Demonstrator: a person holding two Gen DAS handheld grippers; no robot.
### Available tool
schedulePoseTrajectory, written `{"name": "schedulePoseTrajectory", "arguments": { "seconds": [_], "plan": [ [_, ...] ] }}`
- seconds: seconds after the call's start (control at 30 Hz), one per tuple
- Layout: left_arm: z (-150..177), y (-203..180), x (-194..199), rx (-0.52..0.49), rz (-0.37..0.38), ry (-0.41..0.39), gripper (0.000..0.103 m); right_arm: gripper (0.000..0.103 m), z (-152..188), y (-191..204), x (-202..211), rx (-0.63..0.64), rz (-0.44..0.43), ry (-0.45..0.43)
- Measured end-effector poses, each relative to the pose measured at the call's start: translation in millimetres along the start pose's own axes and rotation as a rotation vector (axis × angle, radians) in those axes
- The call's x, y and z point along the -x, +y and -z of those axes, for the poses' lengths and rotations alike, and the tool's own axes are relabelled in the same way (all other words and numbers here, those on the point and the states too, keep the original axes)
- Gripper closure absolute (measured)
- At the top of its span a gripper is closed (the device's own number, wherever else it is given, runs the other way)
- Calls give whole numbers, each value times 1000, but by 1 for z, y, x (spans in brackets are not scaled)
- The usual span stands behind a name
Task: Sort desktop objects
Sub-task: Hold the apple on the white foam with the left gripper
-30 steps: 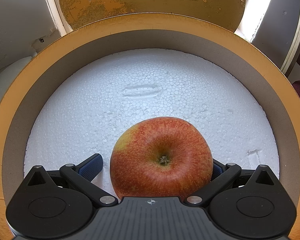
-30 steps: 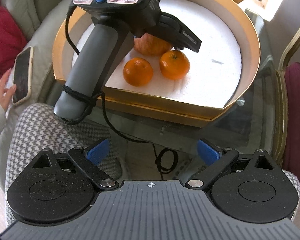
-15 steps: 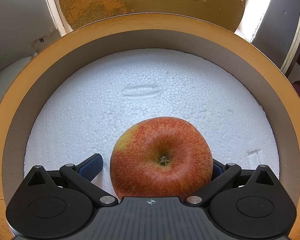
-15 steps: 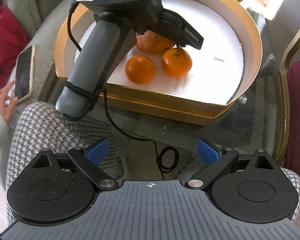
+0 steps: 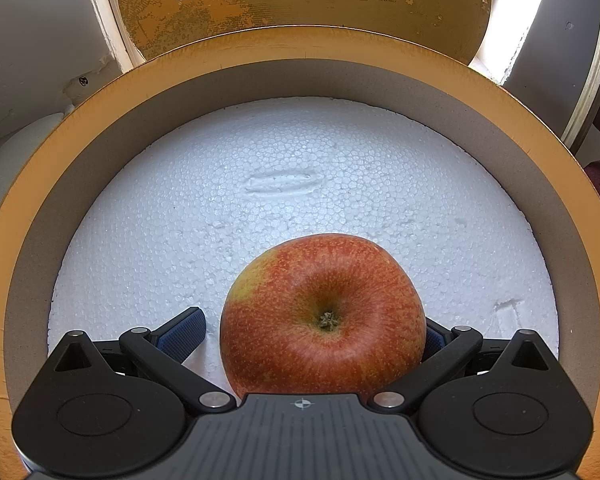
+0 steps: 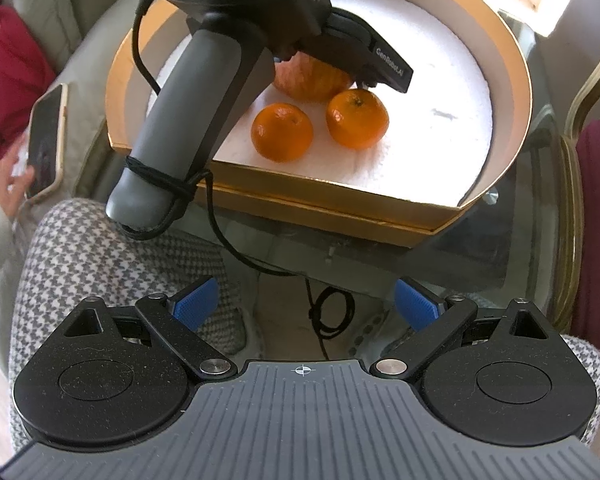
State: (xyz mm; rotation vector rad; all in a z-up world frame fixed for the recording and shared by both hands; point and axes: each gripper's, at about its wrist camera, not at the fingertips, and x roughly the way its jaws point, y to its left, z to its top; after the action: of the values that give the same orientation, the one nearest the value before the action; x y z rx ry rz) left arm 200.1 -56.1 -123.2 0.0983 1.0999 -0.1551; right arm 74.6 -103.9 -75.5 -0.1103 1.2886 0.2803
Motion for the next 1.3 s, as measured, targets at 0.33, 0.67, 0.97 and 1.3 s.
{"name": "schedulePoseTrajectory", "arguments": {
  "seconds": [0.33,0.67,0.97,1.3],
  "plan": [
    [1,3,-1,-2,3,0,0,5,1,2,3,7,-15,-5],
    [0,0,0,-4,5,0,0,5,1,1,5,3,-13,-10],
    [1,8,-1,-4,5,0,0,5,0,3,-1,4,-14,7],
    [1,13,-1,-4,6,0,0,5,0,1,1,-3,-23,-4]
  ]
}}
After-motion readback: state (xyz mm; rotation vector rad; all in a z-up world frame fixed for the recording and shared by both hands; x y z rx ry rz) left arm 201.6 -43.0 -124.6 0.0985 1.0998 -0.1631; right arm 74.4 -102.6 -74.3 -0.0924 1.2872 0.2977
